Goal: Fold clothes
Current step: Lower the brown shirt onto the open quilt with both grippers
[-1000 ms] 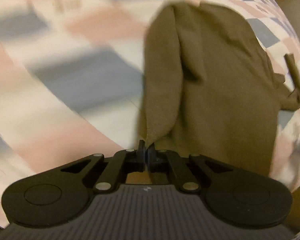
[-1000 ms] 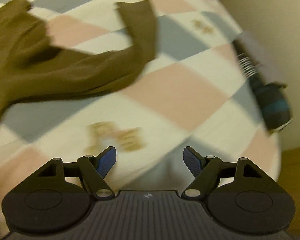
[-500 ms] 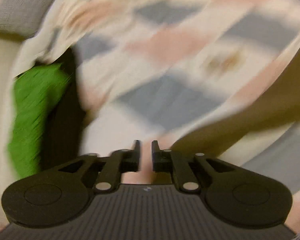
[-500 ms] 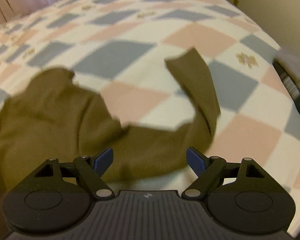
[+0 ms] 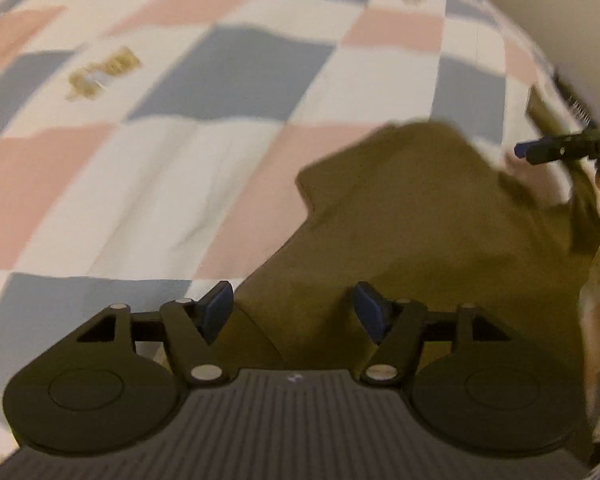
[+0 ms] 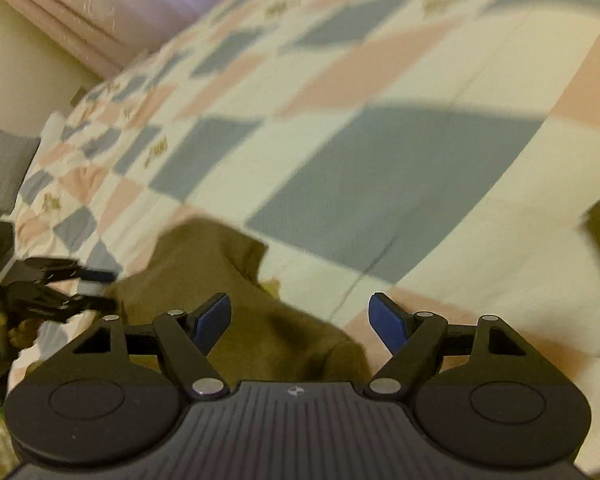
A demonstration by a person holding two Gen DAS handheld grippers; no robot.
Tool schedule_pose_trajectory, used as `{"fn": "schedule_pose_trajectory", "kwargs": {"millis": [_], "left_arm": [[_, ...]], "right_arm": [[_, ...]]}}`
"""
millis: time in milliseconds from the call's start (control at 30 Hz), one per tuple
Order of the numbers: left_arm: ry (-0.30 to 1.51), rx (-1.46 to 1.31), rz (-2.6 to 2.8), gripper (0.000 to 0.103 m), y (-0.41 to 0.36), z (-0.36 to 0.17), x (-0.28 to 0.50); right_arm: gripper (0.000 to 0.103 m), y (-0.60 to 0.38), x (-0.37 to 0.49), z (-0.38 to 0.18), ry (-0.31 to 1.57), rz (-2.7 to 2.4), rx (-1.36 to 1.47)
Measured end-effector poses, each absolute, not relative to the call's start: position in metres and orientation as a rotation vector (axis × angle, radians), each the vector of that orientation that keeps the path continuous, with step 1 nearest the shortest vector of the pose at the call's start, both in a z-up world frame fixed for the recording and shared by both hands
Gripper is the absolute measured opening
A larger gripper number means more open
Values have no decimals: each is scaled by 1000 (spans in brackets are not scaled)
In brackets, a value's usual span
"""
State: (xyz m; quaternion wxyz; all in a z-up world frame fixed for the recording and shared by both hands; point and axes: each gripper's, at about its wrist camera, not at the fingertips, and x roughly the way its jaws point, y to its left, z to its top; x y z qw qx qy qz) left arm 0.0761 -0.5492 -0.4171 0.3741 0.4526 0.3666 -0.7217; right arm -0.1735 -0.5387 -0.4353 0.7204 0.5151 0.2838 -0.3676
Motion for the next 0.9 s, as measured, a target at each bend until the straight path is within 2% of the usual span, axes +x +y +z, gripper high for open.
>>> {"fn": "schedule_pose_trajectory", "kwargs": {"millis": [67, 100, 133, 167, 300, 433, 567, 633, 733, 767, 800, 833, 900], "left_arm": [[949, 1150, -1836, 57, -557, -430, 79], [977, 1124, -1836, 38, -561, -435, 80], [1006, 1103, -1846, 15, -563, -437, 81], [1023, 1103, -1861, 6, -562, -439, 80], [835, 1135, -1918, 3, -545, -422, 68], [708, 944, -1908, 3, -537, -380, 92], [673, 893, -1857, 6, -548, -385, 103], [652, 1005, -1784, 10, -556, -413, 97], [603, 1102, -1678, 15, -556, -432, 88], [629, 1042, -1681, 16, -552, -422, 95], [645, 982, -1681, 19, -547, -409, 103], [645, 921, -1675, 27, -538, -392, 113], [645, 831, -1656, 32, -512, -359, 136]], "right_arm": [[78, -541, -168, -451, 642, -771, 1177], [63, -541, -165, -455, 637, -736, 1189], [50, -540, -162, -459, 632, -702, 1200], [5, -540, -159, -461, 638, -683, 1206], [7, -537, -156, -427, 586, -717, 1040], [6, -533, -149, -387, 521, -724, 804], [6, -554, -148, -400, 502, -816, 792], [8, -569, -144, -421, 553, -873, 840], [23, -573, -128, -441, 671, -954, 853], [34, -568, -127, -434, 667, -988, 839], [53, -562, -128, -424, 654, -1030, 815], [60, -552, -131, -412, 629, -1083, 779], [63, -528, -144, -385, 552, -1140, 764]]}}
